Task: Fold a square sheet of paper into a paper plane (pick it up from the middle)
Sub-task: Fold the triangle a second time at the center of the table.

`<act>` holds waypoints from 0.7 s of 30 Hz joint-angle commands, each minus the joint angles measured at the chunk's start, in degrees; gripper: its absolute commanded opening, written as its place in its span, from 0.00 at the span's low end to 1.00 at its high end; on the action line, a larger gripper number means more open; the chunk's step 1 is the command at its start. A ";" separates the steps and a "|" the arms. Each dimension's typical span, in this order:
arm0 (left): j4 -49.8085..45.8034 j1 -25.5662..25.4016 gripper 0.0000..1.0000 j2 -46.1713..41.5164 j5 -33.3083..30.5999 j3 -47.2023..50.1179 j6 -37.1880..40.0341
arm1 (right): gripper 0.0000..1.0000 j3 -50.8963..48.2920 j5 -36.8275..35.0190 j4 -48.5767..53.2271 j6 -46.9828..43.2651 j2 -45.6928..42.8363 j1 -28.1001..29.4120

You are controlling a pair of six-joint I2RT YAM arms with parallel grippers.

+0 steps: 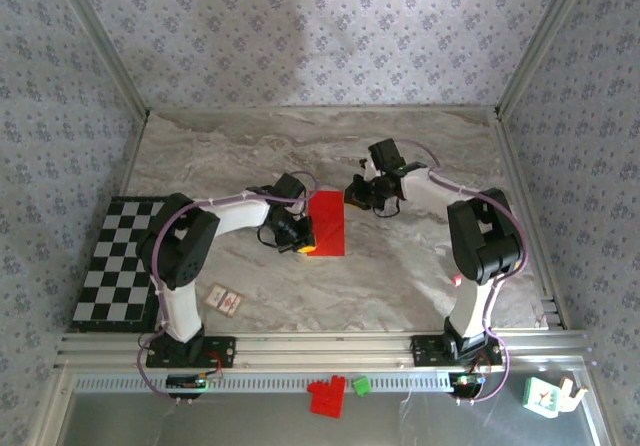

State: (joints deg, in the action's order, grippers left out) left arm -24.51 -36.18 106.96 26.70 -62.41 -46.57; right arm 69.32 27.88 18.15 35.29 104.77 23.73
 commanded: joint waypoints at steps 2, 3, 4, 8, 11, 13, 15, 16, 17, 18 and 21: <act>-5.00 0.10 0.00 2.82 -2.18 0.55 0.65 | 0.08 -0.50 3.43 -1.66 1.57 1.90 3.73; -4.87 0.09 0.00 2.73 -2.18 0.33 0.58 | 0.08 -0.50 3.78 -2.17 2.20 2.66 4.55; -4.67 0.08 0.00 2.58 -2.08 0.25 0.48 | 0.08 -0.50 4.25 -2.68 2.57 3.49 5.19; -3.98 0.10 0.00 2.03 -1.66 -0.12 0.37 | 0.08 -0.50 4.75 -4.00 3.47 5.84 6.15; -2.96 0.08 0.00 1.55 -0.84 -0.43 0.34 | 0.07 -0.50 2.73 -3.10 2.84 7.10 6.02; -2.13 0.11 0.00 1.10 -0.17 -0.78 0.58 | 0.07 -2.70 1.56 -2.48 2.12 8.09 5.44; -1.24 0.07 0.00 0.43 0.38 -1.34 0.81 | 0.07 -3.33 0.75 -2.20 1.94 8.67 4.84; -0.37 0.13 0.00 -0.08 0.74 -1.47 0.90 | 0.07 -3.72 0.56 -2.17 1.61 8.85 4.54; 0.68 0.15 0.00 -0.61 1.18 -1.50 0.89 | 0.07 -3.93 0.45 -2.13 1.37 8.95 4.42; 2.61 0.06 0.00 -1.22 1.84 -1.17 0.92 | 0.07 -4.11 0.19 -1.82 1.19 9.13 4.38; 9.14 0.11 0.02 -2.53 3.95 0.35 -0.44 | 0.06 -4.27 -0.16 -1.29 1.19 9.79 4.37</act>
State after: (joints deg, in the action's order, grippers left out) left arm -21.32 -36.12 106.85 28.10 -62.70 -46.61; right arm 66.35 30.52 14.52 37.60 112.46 28.25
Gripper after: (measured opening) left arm 0.056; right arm 0.067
